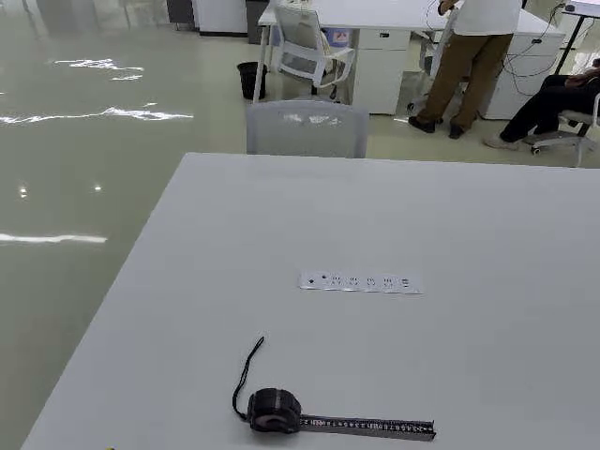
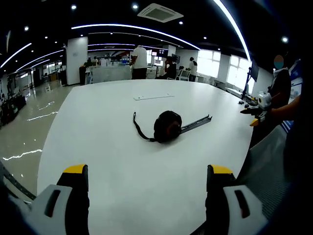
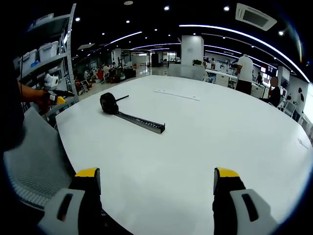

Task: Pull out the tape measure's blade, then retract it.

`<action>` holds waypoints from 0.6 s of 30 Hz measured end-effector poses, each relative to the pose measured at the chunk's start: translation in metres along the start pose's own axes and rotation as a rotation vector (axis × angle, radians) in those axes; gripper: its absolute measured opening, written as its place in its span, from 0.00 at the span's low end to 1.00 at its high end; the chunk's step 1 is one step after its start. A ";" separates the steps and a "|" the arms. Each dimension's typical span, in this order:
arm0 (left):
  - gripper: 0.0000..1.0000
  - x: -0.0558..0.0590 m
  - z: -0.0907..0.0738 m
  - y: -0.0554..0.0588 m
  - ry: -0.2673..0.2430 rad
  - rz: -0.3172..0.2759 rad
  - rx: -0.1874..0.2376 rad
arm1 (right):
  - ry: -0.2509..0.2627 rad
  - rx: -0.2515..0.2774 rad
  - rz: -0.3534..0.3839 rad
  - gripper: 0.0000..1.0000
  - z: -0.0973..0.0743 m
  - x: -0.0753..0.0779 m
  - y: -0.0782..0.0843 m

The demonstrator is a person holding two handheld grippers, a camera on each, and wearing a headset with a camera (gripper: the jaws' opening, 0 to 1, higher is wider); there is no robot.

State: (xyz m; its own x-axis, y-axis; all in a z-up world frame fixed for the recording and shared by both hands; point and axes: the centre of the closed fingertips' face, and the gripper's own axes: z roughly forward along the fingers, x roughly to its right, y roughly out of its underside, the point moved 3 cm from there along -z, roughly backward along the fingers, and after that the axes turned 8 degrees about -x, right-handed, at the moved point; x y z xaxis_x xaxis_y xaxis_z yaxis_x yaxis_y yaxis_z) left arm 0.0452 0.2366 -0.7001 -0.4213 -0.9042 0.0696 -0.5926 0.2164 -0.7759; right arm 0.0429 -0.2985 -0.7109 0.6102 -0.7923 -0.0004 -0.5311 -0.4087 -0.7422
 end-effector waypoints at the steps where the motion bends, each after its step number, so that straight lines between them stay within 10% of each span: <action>1: 0.99 0.001 0.000 -0.002 -0.005 0.009 0.004 | 0.000 -0.004 0.002 1.00 0.001 0.001 0.000; 8: 0.99 0.014 0.010 -0.020 0.010 0.005 0.053 | -0.004 -0.066 0.027 1.00 0.006 0.002 0.004; 18: 0.99 0.026 0.022 -0.025 -0.015 -0.002 0.020 | -0.023 -0.117 -0.021 1.00 0.014 -0.006 0.008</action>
State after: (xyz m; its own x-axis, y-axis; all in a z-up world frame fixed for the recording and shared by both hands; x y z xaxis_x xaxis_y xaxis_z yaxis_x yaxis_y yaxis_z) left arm 0.0643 0.1995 -0.6934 -0.4098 -0.9101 0.0620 -0.5794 0.2073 -0.7882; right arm 0.0434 -0.2910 -0.7262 0.6341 -0.7733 -0.0021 -0.5825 -0.4758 -0.6590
